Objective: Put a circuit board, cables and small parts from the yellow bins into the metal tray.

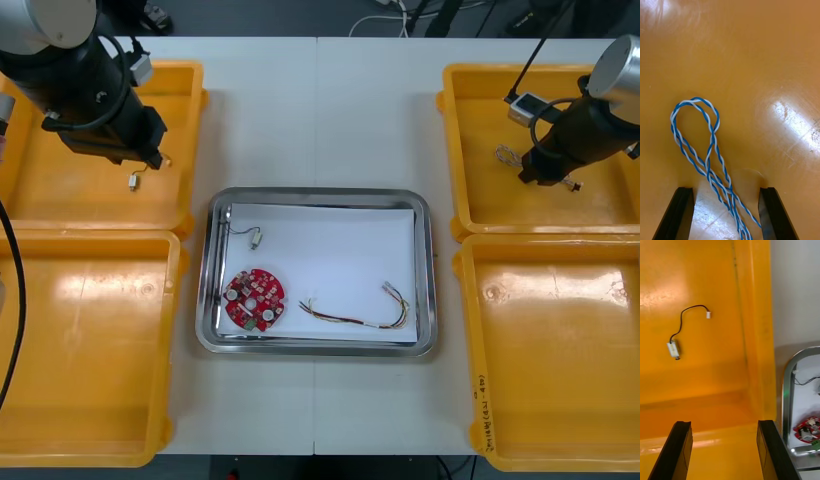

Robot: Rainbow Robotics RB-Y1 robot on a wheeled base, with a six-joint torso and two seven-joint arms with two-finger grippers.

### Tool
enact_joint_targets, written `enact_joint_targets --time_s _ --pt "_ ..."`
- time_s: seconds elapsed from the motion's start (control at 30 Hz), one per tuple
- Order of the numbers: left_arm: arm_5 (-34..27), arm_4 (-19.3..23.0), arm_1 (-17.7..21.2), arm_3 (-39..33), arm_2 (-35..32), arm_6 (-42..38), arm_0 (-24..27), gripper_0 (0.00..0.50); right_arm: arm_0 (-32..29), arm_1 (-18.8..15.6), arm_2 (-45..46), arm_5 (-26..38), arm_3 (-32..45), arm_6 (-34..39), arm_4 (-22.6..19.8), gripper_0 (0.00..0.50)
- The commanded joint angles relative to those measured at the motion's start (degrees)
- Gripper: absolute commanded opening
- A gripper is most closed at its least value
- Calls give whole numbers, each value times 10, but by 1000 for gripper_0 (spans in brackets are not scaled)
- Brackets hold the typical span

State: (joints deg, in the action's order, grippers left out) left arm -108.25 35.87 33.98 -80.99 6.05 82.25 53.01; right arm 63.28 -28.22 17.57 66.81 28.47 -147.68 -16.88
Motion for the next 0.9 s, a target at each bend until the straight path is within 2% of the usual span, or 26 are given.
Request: enact_joint_targets --time_s 0.03,0.23,0.53,0.77,0.8,0.83,0.87,0.9 --pt "28 1 32 25 -33 99 33 500 18 -12 7 -28 -29 -17 -11 500" --pt "79 -10 42 68 -38 142 33 500 17 -15 7 -40 -40 -20 -20 500" --pt "146 -9 38 134 -36 154 33 500 15 -15 6 -43 -44 -23 -21 500" --pt "184 -11 35 165 -14 164 32 500 5 -15 5 -47 -43 -33 -39 500" --pt "189 -12 35 170 -11 164 32 500 4 -15 5 -47 -44 -35 -40 477" --pt "201 -10 31 180 -8 165 32 500 4 -15 5 -48 -44 -37 -40 368" --pt "205 -10 30 183 -8 165 32 500 4 -15 6 -48 -44 -38 -40 306" --pt "215 -10 26 192 -7 167 32 500 3 -15 5 -48 -44 -38 -40 129"
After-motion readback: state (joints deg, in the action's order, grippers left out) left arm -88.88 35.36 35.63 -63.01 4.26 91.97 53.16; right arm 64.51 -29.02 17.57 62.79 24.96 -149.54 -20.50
